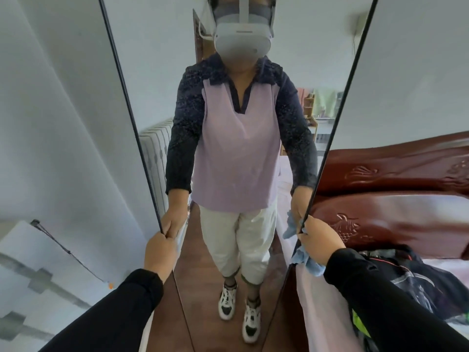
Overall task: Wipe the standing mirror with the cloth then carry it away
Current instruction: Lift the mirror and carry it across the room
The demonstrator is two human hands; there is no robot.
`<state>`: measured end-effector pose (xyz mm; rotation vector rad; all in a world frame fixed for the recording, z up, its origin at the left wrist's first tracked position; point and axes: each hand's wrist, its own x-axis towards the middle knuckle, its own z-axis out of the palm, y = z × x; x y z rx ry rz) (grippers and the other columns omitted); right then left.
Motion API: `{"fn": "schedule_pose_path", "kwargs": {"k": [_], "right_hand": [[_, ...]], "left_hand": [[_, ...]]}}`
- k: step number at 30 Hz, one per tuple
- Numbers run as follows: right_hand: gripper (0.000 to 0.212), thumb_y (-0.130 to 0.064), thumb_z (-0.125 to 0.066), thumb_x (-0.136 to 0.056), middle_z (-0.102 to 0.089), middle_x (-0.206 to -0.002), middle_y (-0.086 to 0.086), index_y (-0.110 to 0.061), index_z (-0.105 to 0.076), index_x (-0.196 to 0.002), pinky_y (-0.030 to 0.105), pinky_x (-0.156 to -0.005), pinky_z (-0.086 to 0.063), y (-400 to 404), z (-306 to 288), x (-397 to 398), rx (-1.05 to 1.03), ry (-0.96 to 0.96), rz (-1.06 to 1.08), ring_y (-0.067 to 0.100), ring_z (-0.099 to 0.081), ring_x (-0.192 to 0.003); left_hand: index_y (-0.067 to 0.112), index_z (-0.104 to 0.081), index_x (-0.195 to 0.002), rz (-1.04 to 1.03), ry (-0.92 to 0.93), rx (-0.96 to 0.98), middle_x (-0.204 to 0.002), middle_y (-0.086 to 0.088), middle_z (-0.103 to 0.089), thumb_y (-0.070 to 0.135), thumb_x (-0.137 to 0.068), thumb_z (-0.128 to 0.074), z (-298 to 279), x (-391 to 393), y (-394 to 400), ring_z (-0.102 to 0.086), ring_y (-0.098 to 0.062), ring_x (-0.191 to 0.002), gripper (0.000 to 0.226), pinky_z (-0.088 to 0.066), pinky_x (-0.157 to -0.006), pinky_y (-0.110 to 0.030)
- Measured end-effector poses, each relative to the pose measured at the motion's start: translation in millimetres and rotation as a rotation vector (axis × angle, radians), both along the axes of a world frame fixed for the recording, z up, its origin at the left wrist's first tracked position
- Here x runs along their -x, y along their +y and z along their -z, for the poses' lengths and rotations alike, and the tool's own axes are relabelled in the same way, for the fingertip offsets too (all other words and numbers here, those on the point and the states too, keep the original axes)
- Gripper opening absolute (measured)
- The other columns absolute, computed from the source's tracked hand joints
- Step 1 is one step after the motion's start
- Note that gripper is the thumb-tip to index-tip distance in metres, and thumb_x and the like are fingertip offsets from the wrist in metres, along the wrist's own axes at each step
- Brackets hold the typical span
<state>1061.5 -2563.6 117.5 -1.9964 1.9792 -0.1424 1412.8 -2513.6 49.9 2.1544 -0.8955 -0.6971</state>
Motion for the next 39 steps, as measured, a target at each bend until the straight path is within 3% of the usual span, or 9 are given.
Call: {"fn": "schedule_pose_path", "kwargs": {"k": [6,10,15,20,26,29,35,39], "right_hand": [[0.018,-0.017,-0.051,-0.099,-0.066,-0.105,0.013,-0.010,-0.056,-0.115,0.037,-0.076,-0.050,-32.7,7.4,-4.6,-0.007,0.015,-0.011,0.033,-0.065,-0.096],[0.023,-0.011,-0.055,-0.097,-0.064,-0.104,0.003,-0.009,-0.054,-0.120,0.031,-0.088,-0.050,-56.9,14.6,-0.2,-0.063,0.037,-0.051,0.026,-0.065,-0.101],[0.027,-0.015,-0.051,-0.101,-0.065,-0.120,0.010,-0.009,-0.053,-0.127,0.032,-0.093,-0.048,-79.1,21.6,2.7,-0.105,0.065,-0.046,0.028,-0.064,-0.110],[0.031,-0.013,-0.053,-0.099,-0.065,-0.123,0.007,-0.010,-0.051,-0.131,0.029,-0.097,-0.049,-106.3,33.8,9.0,-0.140,0.032,-0.028,0.024,-0.064,-0.112],[0.027,-0.011,-0.052,-0.099,-0.066,-0.115,0.008,-0.011,-0.054,-0.126,0.026,-0.085,-0.046,-135.8,43.7,13.2,-0.147,0.002,-0.025,0.025,-0.064,-0.105],[0.022,-0.014,-0.050,-0.099,-0.067,-0.109,0.009,-0.010,-0.056,-0.120,0.033,-0.083,-0.050,-149.2,46.6,12.0,-0.127,-0.013,-0.018,0.028,-0.065,-0.100],[0.019,-0.011,-0.049,-0.098,-0.062,-0.097,0.004,-0.010,-0.055,-0.116,0.033,-0.080,-0.051,-177.4,52.7,7.5,-0.142,-0.025,-0.038,0.028,-0.065,-0.094],[0.020,-0.017,-0.047,-0.098,-0.064,-0.105,0.012,-0.010,-0.054,-0.116,0.037,-0.079,-0.052,-189.9,53.8,0.2,-0.123,0.006,-0.028,0.033,-0.065,-0.097]], "left_hand": [[-0.006,-0.059,-0.101,0.006,-0.001,-0.002,-0.094,-0.022,-0.063,0.006,-0.099,-0.038,7.2,-6.2,-29.6,-0.062,-0.039,-0.085,0.024,-0.045,-0.069,-0.036],[-0.005,-0.057,-0.095,0.018,-0.023,-0.014,-0.090,-0.022,-0.062,0.003,-0.098,-0.037,14.4,-4.5,-51.3,-0.061,-0.039,-0.084,0.022,-0.048,-0.070,-0.039],[-0.008,-0.058,-0.097,0.026,-0.035,-0.053,-0.091,-0.023,-0.062,0.004,-0.098,-0.038,27.8,-1.9,-77.5,-0.060,-0.038,-0.082,0.023,-0.045,-0.067,-0.037],[-0.008,-0.059,-0.103,0.021,-0.036,-0.082,-0.099,-0.026,-0.064,0.004,-0.097,-0.037,39.8,3.3,-97.3,-0.062,-0.041,-0.088,0.025,-0.047,-0.069,-0.039],[-0.009,-0.058,-0.106,0.005,-0.041,-0.115,-0.102,-0.026,-0.064,0.004,-0.098,-0.038,51.4,8.9,-124.4,-0.063,-0.042,-0.092,0.026,-0.050,-0.075,-0.043],[-0.011,-0.058,-0.108,-0.012,-0.040,-0.131,-0.104,-0.025,-0.063,0.003,-0.098,-0.037,52.3,8.9,-139.8,-0.061,-0.041,-0.094,0.027,-0.049,-0.078,-0.042],[-0.009,-0.060,-0.106,-0.012,-0.030,-0.158,-0.103,-0.027,-0.065,0.006,-0.098,-0.038,59.4,0.8,-170.0,-0.064,-0.043,-0.092,0.028,-0.051,-0.075,-0.043],[-0.007,-0.059,-0.107,0.000,-0.047,-0.183,-0.103,-0.024,-0.065,0.007,-0.098,-0.038,63.6,-3.6,-185.9,-0.063,-0.041,-0.091,0.026,-0.051,-0.075,-0.042]]}}
